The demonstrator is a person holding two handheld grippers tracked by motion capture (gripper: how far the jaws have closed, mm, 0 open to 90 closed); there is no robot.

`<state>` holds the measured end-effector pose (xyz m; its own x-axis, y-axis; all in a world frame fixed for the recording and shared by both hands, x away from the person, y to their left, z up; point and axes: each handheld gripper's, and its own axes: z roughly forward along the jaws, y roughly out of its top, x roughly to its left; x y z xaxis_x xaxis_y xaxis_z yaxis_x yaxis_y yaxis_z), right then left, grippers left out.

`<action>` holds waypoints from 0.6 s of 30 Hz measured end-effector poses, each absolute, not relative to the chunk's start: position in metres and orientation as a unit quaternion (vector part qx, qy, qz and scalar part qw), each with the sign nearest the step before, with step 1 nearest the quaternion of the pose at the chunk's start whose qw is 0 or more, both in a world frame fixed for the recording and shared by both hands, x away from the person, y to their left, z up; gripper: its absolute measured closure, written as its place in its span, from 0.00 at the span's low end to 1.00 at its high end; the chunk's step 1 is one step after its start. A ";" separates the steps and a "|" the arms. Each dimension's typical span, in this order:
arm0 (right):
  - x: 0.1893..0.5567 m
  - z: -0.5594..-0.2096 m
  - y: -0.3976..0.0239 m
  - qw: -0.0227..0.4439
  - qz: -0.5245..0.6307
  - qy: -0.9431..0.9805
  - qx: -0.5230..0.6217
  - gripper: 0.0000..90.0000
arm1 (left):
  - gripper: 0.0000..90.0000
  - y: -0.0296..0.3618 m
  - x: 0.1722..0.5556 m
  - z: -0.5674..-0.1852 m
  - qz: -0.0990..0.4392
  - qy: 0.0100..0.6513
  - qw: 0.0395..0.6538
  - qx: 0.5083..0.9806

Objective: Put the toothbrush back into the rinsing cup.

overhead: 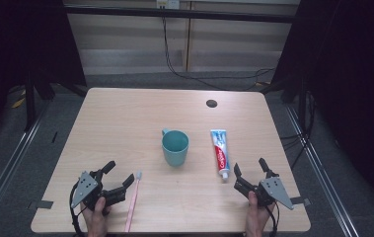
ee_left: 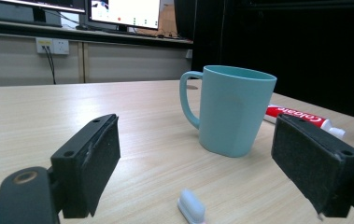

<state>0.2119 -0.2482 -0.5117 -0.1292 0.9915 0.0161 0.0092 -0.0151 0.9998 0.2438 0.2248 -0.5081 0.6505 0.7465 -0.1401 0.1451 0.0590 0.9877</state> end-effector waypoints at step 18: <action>0.212 -0.512 -0.247 0.463 0.531 0.529 0.474 0.15 | 0.18 0.225 0.249 -0.505 0.186 0.379 0.628 0.654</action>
